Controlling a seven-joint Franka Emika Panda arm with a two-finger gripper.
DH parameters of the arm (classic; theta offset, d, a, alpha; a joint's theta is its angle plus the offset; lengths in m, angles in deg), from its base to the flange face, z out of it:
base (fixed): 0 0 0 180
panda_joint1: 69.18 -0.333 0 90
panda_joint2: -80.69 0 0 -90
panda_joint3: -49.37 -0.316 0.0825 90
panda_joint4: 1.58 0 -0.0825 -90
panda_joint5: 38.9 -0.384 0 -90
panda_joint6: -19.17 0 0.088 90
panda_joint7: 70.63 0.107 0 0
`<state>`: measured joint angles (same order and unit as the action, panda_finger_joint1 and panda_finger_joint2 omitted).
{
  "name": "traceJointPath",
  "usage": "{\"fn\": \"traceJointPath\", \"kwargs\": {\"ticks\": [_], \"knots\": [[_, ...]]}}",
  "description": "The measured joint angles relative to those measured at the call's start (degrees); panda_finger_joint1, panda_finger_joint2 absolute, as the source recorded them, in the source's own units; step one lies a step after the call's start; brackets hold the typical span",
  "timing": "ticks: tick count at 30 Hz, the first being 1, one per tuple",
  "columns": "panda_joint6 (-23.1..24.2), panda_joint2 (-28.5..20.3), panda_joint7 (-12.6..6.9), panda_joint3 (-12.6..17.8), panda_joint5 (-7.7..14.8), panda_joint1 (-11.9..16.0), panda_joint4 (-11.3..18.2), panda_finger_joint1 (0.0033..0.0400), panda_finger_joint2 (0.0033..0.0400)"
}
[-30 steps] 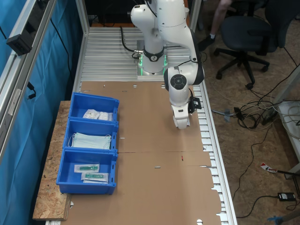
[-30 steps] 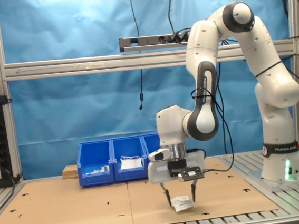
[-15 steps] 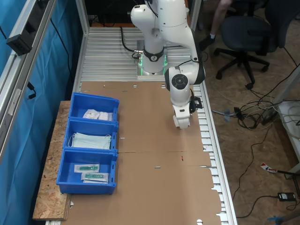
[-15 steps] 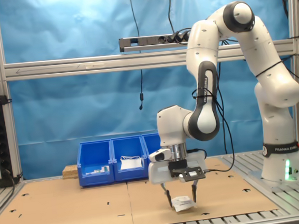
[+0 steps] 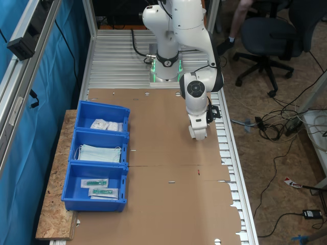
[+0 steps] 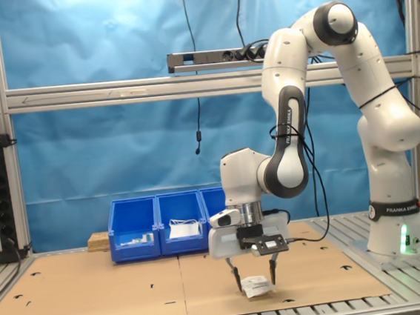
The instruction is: Pick and place sorting task of medical equipment.
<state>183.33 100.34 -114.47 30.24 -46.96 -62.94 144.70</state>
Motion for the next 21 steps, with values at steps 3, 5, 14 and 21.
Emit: {"fn": "traceJointPath", "kwargs": {"ticks": [3,5,14,21], "knots": [[0.0,0.0,0.0,0.0,0.0,0.0,0.0,0.04,0.04],[0.0,0.0,0.0,0.0,0.0,0.0,0.0,0.04,0.04],[0.0,0.0,0.0,0.0,0.0,0.0,0.0,0.04,0.04],[0.0,0.0,0.0,0.0,0.0,0.0,0.0,0.0255,0.0255]]}}
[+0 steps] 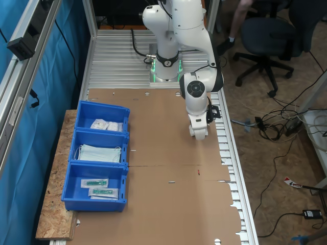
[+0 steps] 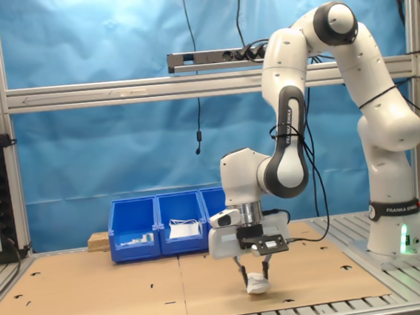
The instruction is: Pick and place sorting task of medical equipment.
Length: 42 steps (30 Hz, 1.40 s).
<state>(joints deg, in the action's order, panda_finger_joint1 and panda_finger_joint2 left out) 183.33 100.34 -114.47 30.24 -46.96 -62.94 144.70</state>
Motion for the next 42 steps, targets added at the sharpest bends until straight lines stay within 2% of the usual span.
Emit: {"fn": "traceJointPath", "kwargs": {"ticks": [4,5,9,10,18,27,37,42], "knots": [[0.0,0.0,0.0,0.0,0.0,0.0,0.0,0.0255,0.0255],[0.0,0.0,0.0,0.0,0.0,0.0,0.0,0.0158,0.0158],[0.2,0.0,0.0,0.0,0.0,0.0,0.0,0.0158,0.0158],[0.2,0.0,0.0,0.0,0.0,0.0,0.0,0.0071,0.0071],[0.2,-0.5,0.0,0.0,0.0,0.0,0.0,0.0071,0.0071],[0.2,-4.4,0.0,0.0,0.0,0.0,0.5,0.0066,0.0066],[-0.6,-13.9,0.0,0.5,0.0,0.0,2.6,0.0066,0.0066],[-3.1,-20.6,0.0,2.0,0.0,0.1,3.8,0.0066,0.0066]]}}
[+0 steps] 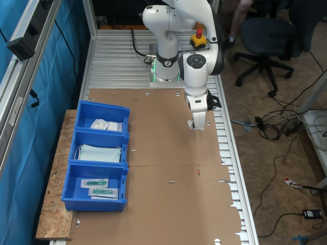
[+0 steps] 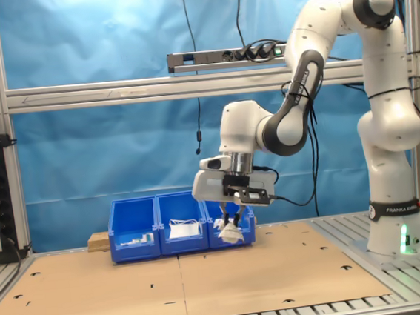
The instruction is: Pick and place sorting task of medical equipment.
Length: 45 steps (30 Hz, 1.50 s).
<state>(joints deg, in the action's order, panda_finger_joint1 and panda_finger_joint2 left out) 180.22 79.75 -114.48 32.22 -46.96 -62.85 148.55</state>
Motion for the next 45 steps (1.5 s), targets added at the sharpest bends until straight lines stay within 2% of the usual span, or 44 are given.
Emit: {"fn": "traceJointPath", "kwargs": {"ticks": [9,16,24,26,27,33,34,39,45], "knots": [[-8.1,-10.6,0.0,2.7,0.0,1.3,0.7,0.0066,0.0066],[-15.3,-17.0,0.0,4.4,0.0,4.6,0.7,0.0066,0.0066],[-20.8,-19.8,-1.39,5.8,0.1,11.5,0.0,0.0066,0.0066],[-21.9,-19.9,-2.02,6.0,0.3,13.6,-0.3,0.0066,0.0066],[-22.7,-19.9,-2.53,6.2,0.8,15.8,-0.6,0.0066,0.0066],[-24.8,-19.9,-4.08,6.8,1.8,22.3,-1.5,0.0066,0.0066],[-24.8,-19.9,-4.08,6.8,1.8,22.3,-1.5,0.0066,0.0066],[-25.9,-19.8,-4.85,7.1,2.3,26.8,-2.3,0.0066,0.0066],[-26.9,-19.0,-5.08,7.5,2.6,30.2,-3.7,0.0066,0.0066]]}}
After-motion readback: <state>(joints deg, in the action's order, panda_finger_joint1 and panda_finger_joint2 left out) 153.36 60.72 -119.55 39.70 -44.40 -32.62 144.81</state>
